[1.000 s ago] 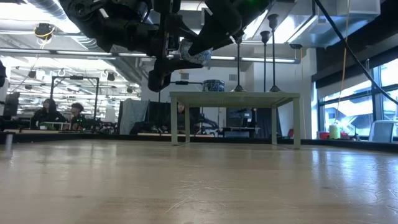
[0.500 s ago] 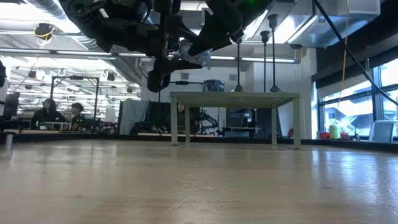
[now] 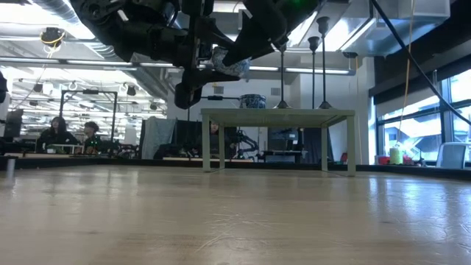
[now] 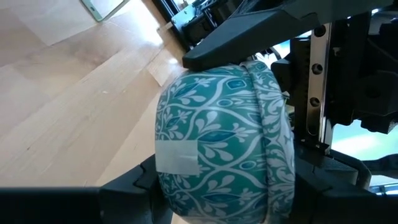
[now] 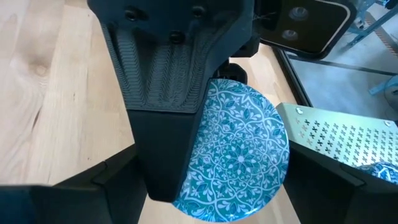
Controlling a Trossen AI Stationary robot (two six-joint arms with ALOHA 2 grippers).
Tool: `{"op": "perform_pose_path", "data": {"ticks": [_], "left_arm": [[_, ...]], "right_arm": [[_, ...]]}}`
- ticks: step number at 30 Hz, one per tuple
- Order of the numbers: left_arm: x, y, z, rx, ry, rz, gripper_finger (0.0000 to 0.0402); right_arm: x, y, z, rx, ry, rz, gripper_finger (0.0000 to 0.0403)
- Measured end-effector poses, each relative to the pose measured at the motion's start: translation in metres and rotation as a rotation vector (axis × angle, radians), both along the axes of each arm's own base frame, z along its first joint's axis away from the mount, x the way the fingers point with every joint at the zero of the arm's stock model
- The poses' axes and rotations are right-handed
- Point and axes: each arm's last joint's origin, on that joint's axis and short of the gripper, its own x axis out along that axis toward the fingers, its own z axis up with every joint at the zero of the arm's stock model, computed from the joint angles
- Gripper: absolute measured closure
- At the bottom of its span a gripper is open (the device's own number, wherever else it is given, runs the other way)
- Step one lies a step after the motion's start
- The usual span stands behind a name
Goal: Pick & Place candle stick holders
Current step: Put the blue scented candle on the shelf
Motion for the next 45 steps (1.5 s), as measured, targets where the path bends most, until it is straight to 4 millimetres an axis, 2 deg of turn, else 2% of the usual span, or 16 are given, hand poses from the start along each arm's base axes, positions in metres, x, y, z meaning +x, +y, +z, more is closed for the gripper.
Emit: {"op": "perform_pose_path", "data": {"ticks": [39, 43, 45], "left_arm": [[-0.0001, -0.0004, -0.0003, -0.028, 0.007, 0.002, 0.0205], [0.0005, -0.0003, 0.0013, -0.031, -0.005, 0.008, 0.0205], [0.0006, -0.0006, 0.0012, -0.033, 0.0, 0.003, 0.0205]], "right_arm": [[0.0004, 0.0016, -0.0004, 0.017, 0.017, 0.072, 0.0086], [0.0019, 0.002, 0.0019, 0.024, -0.005, 0.079, 0.0062], [0.0017, 0.0063, 0.0025, 0.084, -0.01, 0.122, 0.0045]]}}
